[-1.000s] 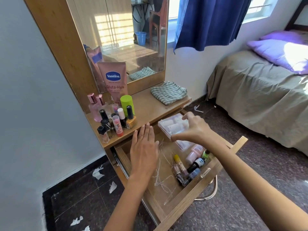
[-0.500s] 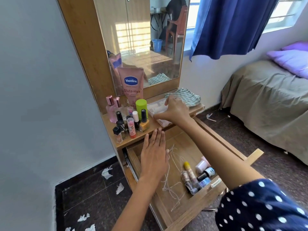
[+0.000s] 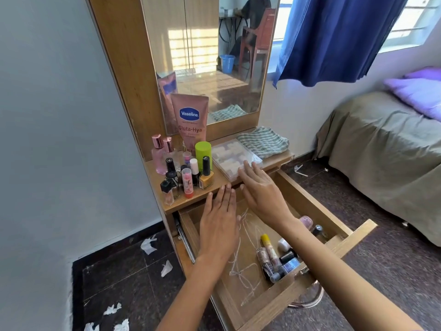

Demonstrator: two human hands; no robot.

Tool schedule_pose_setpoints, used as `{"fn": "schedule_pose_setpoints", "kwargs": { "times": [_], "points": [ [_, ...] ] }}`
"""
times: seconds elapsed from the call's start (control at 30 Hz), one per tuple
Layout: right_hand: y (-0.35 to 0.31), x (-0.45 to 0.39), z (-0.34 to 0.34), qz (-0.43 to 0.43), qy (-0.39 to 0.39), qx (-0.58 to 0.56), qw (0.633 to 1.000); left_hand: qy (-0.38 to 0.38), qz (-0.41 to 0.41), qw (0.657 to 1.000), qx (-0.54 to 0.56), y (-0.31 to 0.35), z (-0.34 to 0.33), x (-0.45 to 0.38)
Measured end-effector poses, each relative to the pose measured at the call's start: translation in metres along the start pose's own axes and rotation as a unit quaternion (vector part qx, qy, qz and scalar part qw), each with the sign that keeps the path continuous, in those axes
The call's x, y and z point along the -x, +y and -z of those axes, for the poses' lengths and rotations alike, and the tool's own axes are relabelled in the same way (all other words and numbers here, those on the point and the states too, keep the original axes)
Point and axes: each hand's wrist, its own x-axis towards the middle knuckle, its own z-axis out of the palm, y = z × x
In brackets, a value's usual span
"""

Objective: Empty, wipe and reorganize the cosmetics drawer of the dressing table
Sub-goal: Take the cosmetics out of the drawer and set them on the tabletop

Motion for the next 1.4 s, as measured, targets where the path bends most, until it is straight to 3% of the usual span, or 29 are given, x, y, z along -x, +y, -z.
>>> {"fn": "schedule_pose_setpoints", "kwargs": {
  "times": [0.17,0.47,0.53,0.6,0.73,0.83,1.0,1.4],
  "points": [
    [0.003,-0.019,-0.011,0.006,-0.046,0.047,0.998,-0.001,-0.002,1.000,-0.009,-0.001,-0.001,0.000],
    [0.007,-0.036,-0.005,0.000,-0.127,0.025,0.992,-0.004,-0.003,1.000,-0.014,0.000,-0.003,0.000],
    [0.007,-0.032,0.001,0.009,-0.114,0.009,0.993,-0.007,-0.004,1.000,-0.006,-0.001,-0.003,0.000],
    [0.010,-0.019,0.008,0.009,-0.051,-0.026,0.998,-0.013,-0.014,1.000,0.021,-0.002,-0.001,0.001],
    [0.020,0.023,0.020,-0.068,0.066,-0.065,0.993,-0.005,-0.070,0.995,0.067,-0.001,0.001,0.004],
    [0.022,0.045,0.018,-0.112,0.085,-0.054,0.989,-0.072,-0.142,0.980,0.121,0.007,-0.001,0.005],
    [0.027,0.051,0.012,-0.222,0.023,-0.122,0.967,-0.177,-0.225,0.954,0.094,0.023,-0.010,0.003],
    [0.033,0.043,0.010,-0.224,0.001,-0.146,0.964,-0.150,-0.310,0.939,-0.011,0.037,-0.012,-0.005]
  ]
}}
